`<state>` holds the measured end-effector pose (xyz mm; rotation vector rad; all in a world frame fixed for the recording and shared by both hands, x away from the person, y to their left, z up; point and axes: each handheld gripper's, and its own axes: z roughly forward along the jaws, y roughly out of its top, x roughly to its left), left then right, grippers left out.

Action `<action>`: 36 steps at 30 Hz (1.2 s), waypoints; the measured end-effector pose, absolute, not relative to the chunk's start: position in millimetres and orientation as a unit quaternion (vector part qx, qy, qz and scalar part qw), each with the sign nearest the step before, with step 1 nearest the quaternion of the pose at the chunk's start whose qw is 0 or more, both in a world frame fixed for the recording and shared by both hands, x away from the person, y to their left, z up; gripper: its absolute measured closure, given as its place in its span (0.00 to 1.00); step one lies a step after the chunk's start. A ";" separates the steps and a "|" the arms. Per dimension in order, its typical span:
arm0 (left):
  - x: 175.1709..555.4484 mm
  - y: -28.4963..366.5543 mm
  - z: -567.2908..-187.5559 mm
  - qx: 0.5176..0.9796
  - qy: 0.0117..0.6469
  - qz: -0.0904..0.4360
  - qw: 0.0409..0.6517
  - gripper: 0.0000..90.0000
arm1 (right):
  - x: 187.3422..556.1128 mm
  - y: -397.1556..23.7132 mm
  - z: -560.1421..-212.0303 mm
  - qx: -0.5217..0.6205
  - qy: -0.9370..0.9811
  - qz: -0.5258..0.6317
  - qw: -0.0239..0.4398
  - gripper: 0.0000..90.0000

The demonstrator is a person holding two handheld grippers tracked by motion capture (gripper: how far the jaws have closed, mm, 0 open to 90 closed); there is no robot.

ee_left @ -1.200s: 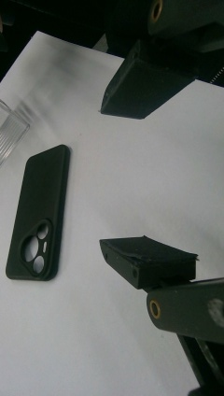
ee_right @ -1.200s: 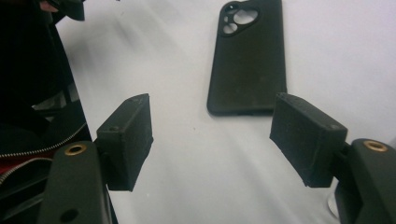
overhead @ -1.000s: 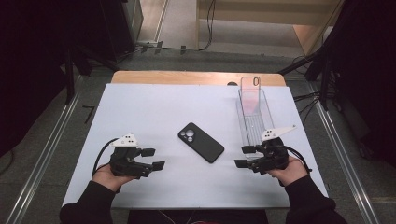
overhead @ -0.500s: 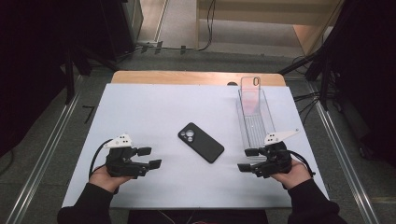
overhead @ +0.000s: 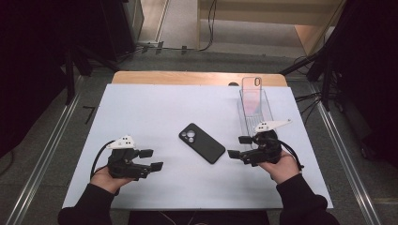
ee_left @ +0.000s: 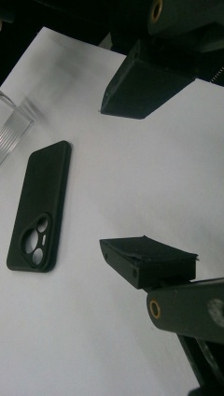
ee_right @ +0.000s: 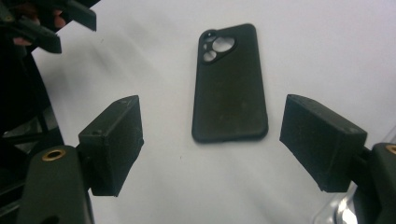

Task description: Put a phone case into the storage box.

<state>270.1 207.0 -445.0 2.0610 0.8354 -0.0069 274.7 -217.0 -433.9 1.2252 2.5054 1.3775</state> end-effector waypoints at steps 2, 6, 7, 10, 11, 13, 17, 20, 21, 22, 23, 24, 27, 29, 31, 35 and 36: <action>270.3 207.2 -445.1 0.831 0.337 -0.003 0.443 0.34 | 278.6 -211.6 -433.1 0.394 0.805 0.442 0.024 0.21; 270.5 207.6 -445.3 0.831 0.337 -0.004 0.443 0.34 | 287.5 -200.4 -432.0 0.394 0.810 0.433 0.037 0.20; 270.6 207.7 -445.3 0.831 0.338 -0.004 0.442 0.34 | 289.7 -197.5 -431.7 0.394 0.810 0.433 0.041 0.20; 270.7 207.7 -445.5 0.831 0.338 -0.004 0.442 0.34 | 296.5 -188.6 -430.8 0.396 0.808 0.433 0.040 0.19; 270.7 207.7 -445.5 0.831 0.338 -0.004 0.442 0.34 | 299.6 -185.1 -430.3 0.395 0.809 0.433 0.039 0.19; 270.8 208.0 -445.4 0.831 0.337 -0.004 0.442 0.34 | 303.7 -180.4 -429.2 0.395 0.809 0.433 0.043 0.19; 271.1 208.9 -445.7 0.830 0.338 -0.004 0.443 0.34 | 313.2 -171.2 -426.8 0.391 0.812 0.430 0.048 0.14; 271.3 209.2 -445.9 0.830 0.338 -0.004 0.444 0.34 | 321.1 -163.8 -426.7 0.396 0.815 0.422 0.027 0.00; 271.4 209.3 -445.9 0.830 0.338 -0.004 0.444 0.34 | 323.1 -161.5 -427.4 0.396 0.813 0.425 0.027 0.00; 271.4 209.4 -445.9 0.830 0.338 -0.004 0.444 0.34 | 324.7 -159.5 -427.8 0.397 0.812 0.427 0.028 0.00; 271.4 209.4 -445.9 0.829 0.338 -0.005 0.445 0.34 | 327.1 -156.9 -429.0 0.398 0.810 0.429 0.032 0.00; 271.4 209.6 -445.7 0.830 0.338 -0.005 0.444 0.34 | 328.3 -155.3 -429.3 0.398 0.810 0.430 0.030 0.00; 271.7 210.2 -445.7 0.830 0.338 -0.004 0.444 0.34 | 333.1 -150.4 -430.7 0.395 0.807 0.437 0.034 0.00; 271.7 210.3 -445.8 0.829 0.340 -0.005 0.444 0.34 | 336.1 -147.0 -431.2 0.398 0.804 0.440 0.037 0.00; 271.8 210.5 -445.7 0.829 0.340 -0.004 0.443 0.34 | 339.3 -143.5 -432.7 0.396 0.804 0.442 0.036 0.00; 271.8 210.8 -445.7 0.829 0.340 -0.004 0.444 0.34 | 344.5 -135.4 -438.3 0.394 0.809 0.434 0.044 0.00; 271.9 210.8 -445.8 0.829 0.340 -0.005 0.444 0.34 | 345.4 -133.6 -439.6 0.396 0.809 0.432 0.045 0.00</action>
